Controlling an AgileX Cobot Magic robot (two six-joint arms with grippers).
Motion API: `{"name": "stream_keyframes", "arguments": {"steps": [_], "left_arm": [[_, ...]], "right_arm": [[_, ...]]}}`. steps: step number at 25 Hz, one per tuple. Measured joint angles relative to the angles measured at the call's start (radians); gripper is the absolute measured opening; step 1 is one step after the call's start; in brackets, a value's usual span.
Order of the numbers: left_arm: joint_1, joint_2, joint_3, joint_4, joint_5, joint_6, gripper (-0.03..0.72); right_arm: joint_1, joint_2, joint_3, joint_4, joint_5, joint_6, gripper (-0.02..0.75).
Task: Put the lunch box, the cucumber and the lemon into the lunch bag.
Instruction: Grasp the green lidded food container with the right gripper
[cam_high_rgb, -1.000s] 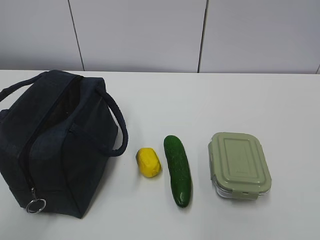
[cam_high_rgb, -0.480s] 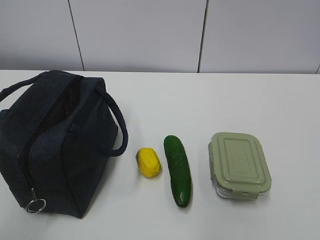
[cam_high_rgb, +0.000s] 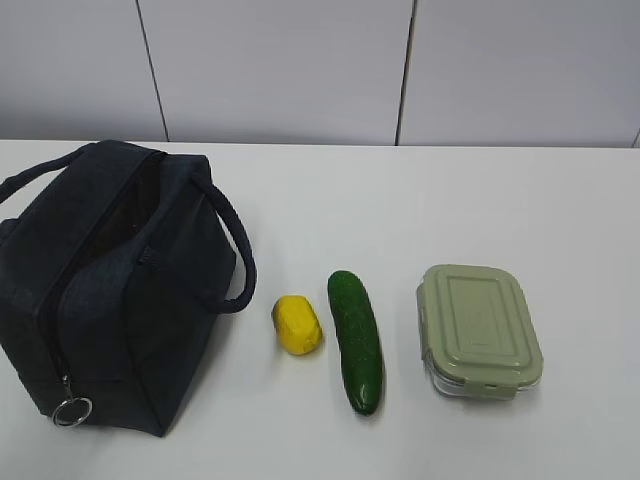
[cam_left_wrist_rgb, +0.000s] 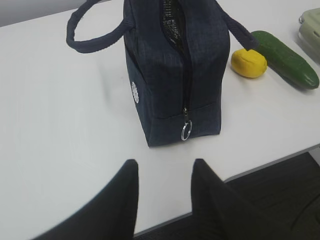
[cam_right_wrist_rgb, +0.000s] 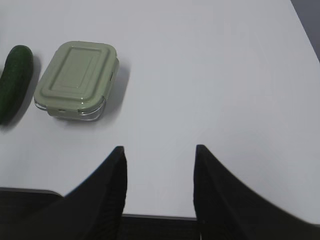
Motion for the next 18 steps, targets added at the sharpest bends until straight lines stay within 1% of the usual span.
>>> {"name": "stream_keyframes", "arguments": {"steps": [18], "left_arm": [[0.0,0.0,0.0,-0.006,0.0,0.0,0.239]], "right_arm": [[0.0,0.0,0.0,0.001,0.002,0.0,0.329]]}}
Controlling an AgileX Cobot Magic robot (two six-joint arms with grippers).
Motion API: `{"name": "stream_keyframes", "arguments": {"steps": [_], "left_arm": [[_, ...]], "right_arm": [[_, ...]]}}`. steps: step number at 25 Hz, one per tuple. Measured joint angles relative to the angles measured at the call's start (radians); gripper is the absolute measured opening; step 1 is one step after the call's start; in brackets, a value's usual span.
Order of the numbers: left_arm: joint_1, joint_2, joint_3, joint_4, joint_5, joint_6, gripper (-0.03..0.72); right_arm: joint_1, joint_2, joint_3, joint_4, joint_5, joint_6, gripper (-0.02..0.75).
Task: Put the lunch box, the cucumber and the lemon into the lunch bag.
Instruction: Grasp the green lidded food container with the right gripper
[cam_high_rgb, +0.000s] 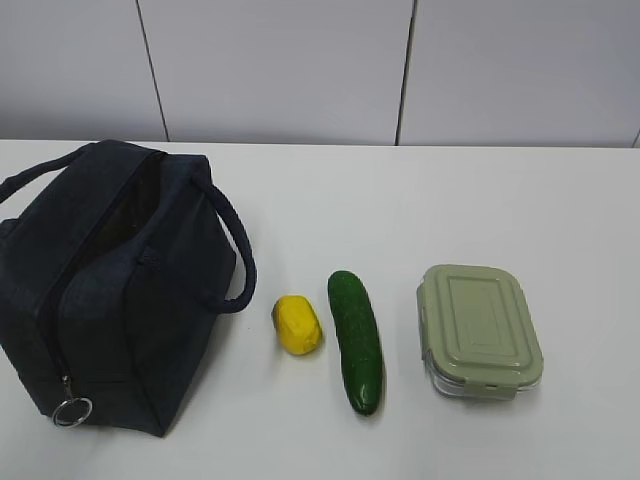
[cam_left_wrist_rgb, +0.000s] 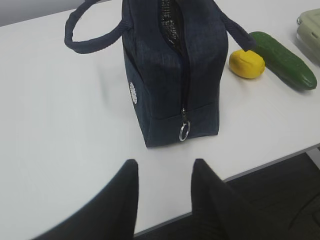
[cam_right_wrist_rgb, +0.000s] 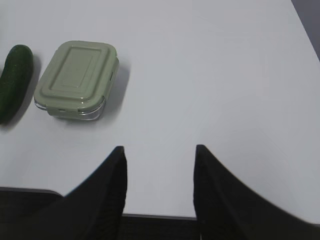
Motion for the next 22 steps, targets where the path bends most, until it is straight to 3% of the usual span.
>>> {"name": "stream_keyframes", "arguments": {"steps": [16,19,22], "left_arm": [[0.0,0.0,0.0,-0.002,0.0,0.0,0.239],[0.0,0.0,0.0,-0.002,0.0,0.0,0.239],[0.0,0.0,0.0,-0.002,0.0,0.0,0.239]], "right_arm": [[0.0,0.0,-0.006,0.016,-0.019,0.006,0.329],[0.0,0.0,-0.006,0.057,-0.029,0.006,0.329],[0.0,0.036,-0.006,0.167,-0.083,0.006,0.329]]}}
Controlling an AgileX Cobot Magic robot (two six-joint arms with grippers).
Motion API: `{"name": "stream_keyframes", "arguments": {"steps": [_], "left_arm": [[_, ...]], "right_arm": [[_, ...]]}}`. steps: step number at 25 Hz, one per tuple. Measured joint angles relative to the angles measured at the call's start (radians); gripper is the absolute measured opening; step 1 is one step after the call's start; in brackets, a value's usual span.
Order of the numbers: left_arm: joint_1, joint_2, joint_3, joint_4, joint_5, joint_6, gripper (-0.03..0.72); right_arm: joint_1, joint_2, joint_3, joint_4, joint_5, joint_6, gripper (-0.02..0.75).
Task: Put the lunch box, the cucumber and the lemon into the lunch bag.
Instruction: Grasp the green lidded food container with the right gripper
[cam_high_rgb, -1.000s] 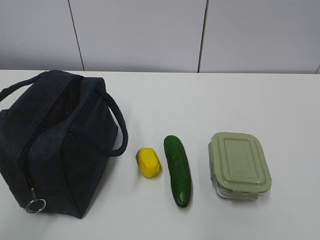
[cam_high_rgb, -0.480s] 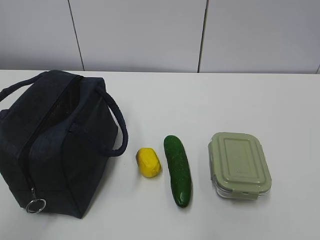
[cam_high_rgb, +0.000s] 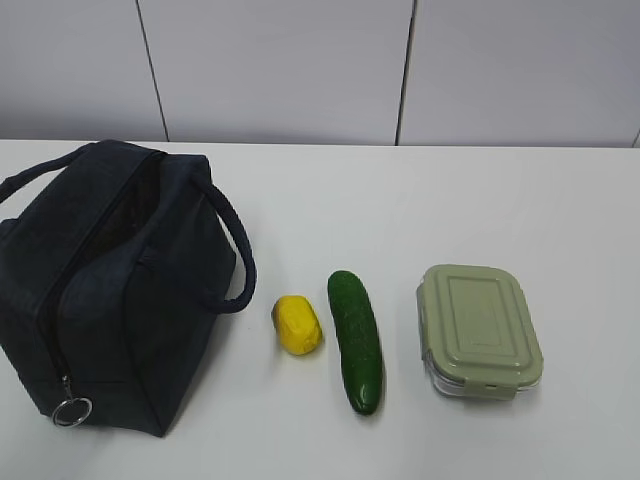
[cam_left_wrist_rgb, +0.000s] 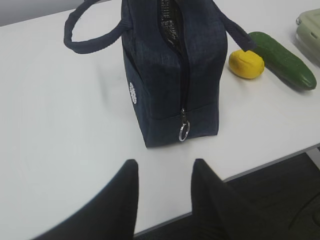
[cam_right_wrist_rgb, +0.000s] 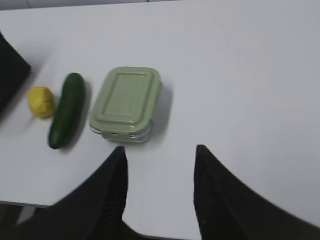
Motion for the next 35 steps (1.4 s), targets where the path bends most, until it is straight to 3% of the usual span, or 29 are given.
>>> {"name": "stream_keyframes", "arguments": {"steps": [9,20,27,35], "left_arm": [[0.0,0.0,0.0,0.0,0.0,0.0,0.239],[0.0,0.0,0.0,0.0,0.0,0.0,0.239],[0.0,0.0,0.0,0.0,0.0,0.0,0.239],[0.0,0.0,0.0,0.0,0.0,0.0,0.239]], "right_arm": [[0.0,0.318,0.0,0.433,-0.18,-0.186,0.329],[0.0,0.636,0.0,0.799,-0.229,-0.471,0.329],[0.0,0.85,0.0,0.934,-0.221,-0.627,0.329],[-0.028,1.096,-0.037,0.987,-0.195,-0.75,0.329]]}}
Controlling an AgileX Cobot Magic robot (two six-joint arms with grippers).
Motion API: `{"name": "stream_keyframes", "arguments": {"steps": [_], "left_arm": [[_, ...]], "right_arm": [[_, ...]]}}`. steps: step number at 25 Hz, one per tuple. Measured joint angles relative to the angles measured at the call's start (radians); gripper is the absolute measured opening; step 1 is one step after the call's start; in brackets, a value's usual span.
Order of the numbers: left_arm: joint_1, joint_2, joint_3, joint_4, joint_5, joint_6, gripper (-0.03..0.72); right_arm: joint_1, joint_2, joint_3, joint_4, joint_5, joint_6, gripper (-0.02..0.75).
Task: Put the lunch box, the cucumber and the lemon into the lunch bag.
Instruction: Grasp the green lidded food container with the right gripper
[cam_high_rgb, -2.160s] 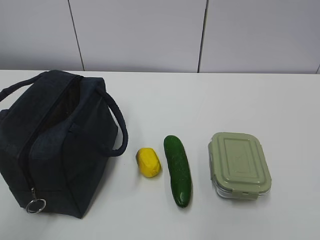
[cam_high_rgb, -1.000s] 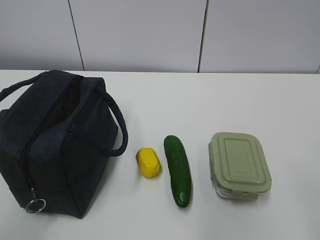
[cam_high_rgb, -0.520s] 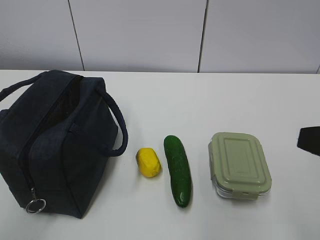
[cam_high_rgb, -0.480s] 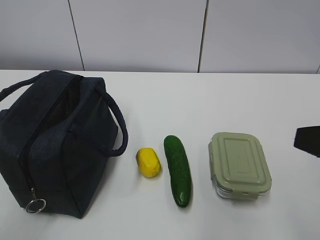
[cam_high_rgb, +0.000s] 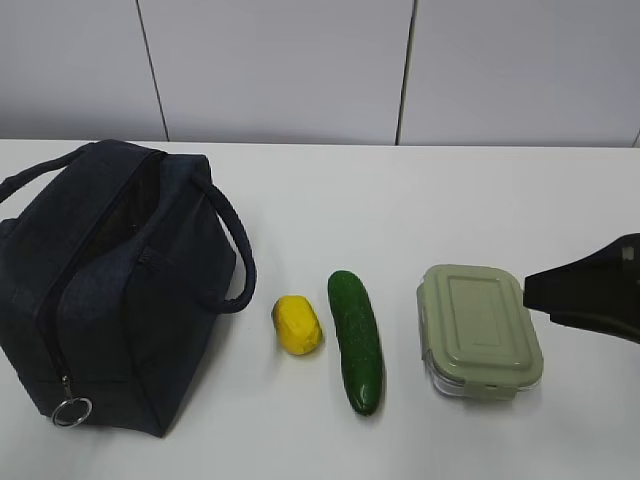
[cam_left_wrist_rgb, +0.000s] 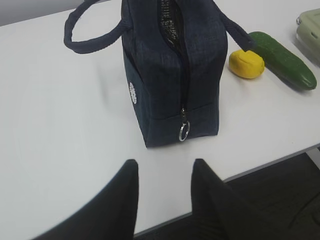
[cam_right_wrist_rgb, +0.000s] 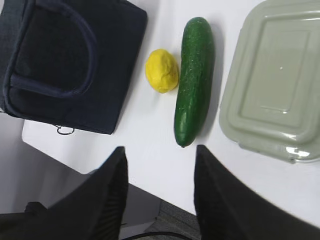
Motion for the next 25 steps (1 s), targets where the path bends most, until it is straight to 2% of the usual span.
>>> {"name": "stream_keyframes", "arguments": {"steps": [8,13,19,25], "left_arm": [[0.0,0.0,0.0,0.0,0.0,0.0,0.239],[0.0,0.0,0.0,0.0,0.0,0.0,0.239],[0.0,0.0,0.0,0.0,0.0,0.0,0.239],[0.0,0.0,0.0,0.0,0.0,0.0,0.239]], "right_arm": [[-0.272,0.234,-0.088,0.013,0.196,-0.133,0.329],[-0.289,0.409,-0.165,-0.039,0.284,-0.171,0.329],[-0.289,0.589,-0.26,-0.094,0.294,-0.189,0.335],[-0.289,0.695,-0.304,-0.124,0.294,-0.245,0.409]]}}
